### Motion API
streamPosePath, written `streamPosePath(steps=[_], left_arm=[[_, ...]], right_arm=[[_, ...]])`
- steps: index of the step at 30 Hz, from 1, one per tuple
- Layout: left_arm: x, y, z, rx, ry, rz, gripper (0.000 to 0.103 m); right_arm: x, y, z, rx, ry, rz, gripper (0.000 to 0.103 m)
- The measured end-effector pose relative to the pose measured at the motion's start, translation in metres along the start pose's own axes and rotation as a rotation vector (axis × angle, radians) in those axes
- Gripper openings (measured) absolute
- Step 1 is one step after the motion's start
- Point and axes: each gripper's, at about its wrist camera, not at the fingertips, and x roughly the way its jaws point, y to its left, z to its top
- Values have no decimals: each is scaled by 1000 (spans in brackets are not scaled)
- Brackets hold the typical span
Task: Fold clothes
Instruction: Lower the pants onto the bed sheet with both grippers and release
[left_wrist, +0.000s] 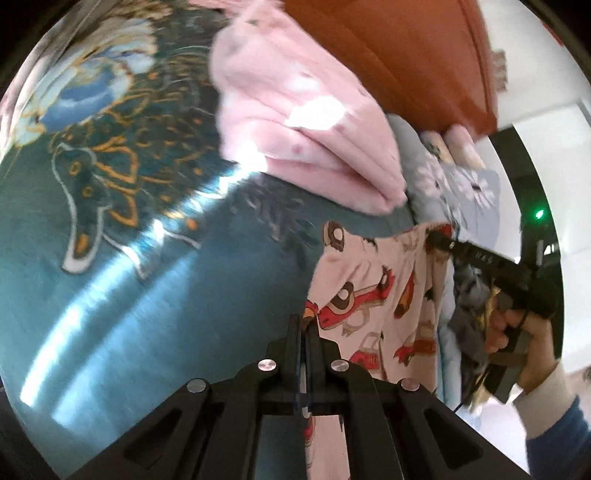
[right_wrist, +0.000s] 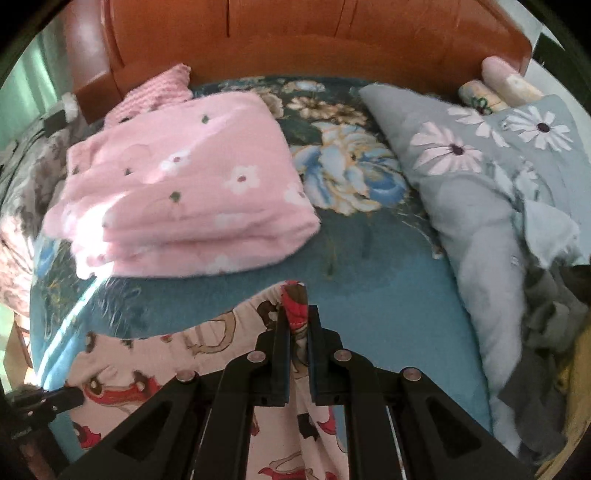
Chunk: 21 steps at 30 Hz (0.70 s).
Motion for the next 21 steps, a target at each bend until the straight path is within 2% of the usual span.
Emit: streamPosePath(steps=[4,9,11,13,15,17,21], left_arm=[[9,14,5,-17,21,25,2],[18,27,8,-79,92,-34,4],[12,27,11,-94,96,-42,5],[8,22,13,-69,96,-12,11],[-3,16,12,-53,85,29,28],[-13,12,9,-59,69,49,37],[-17,-7,1,-15,100,34,41]], right_arm=[[33,15,5,-19,74,-8,7],[47,19,0,7,97,-34,8],[42,21,-2,-7,92,-44,15],[30,20,-3,-11,73,-41,43],[9,14,-11,12,36,-16,45],[-13,5,-23,43,0,4,45],[-53,-32,-82,130,-35,-6,45]])
